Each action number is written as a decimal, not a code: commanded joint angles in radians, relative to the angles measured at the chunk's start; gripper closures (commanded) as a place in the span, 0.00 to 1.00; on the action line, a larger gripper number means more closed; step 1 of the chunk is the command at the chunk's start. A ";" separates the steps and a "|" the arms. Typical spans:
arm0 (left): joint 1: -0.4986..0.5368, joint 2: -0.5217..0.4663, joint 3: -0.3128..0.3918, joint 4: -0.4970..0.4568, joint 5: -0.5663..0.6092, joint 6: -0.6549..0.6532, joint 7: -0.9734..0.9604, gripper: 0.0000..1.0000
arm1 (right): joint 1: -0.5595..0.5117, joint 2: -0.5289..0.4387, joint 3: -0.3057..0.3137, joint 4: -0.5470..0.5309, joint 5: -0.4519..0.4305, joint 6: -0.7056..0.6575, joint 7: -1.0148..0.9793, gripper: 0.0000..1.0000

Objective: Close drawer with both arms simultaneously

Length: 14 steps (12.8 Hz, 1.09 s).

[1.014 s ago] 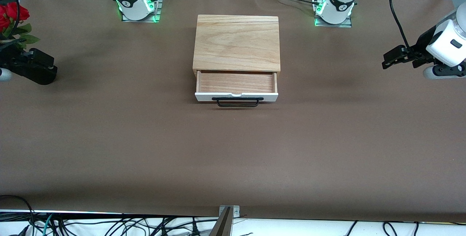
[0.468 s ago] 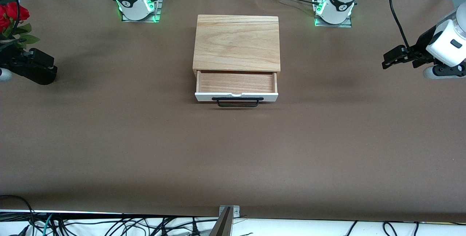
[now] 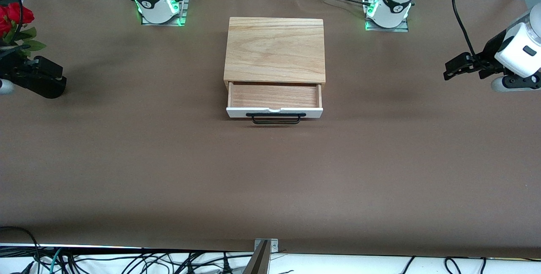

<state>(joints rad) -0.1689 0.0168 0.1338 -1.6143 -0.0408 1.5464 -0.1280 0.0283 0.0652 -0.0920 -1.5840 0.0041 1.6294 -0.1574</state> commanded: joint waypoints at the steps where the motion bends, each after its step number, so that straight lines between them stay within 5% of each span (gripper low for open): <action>1: -0.001 0.008 0.003 0.020 0.013 -0.003 0.022 0.00 | -0.002 0.007 0.003 0.021 0.008 -0.009 0.003 0.00; 14: -0.001 0.014 0.003 0.022 0.015 -0.002 0.022 0.00 | 0.004 0.028 0.009 0.019 0.020 -0.003 0.015 0.00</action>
<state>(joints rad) -0.1688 0.0201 0.1338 -1.6143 -0.0408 1.5464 -0.1280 0.0291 0.0707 -0.0900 -1.5840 0.0074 1.6295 -0.1569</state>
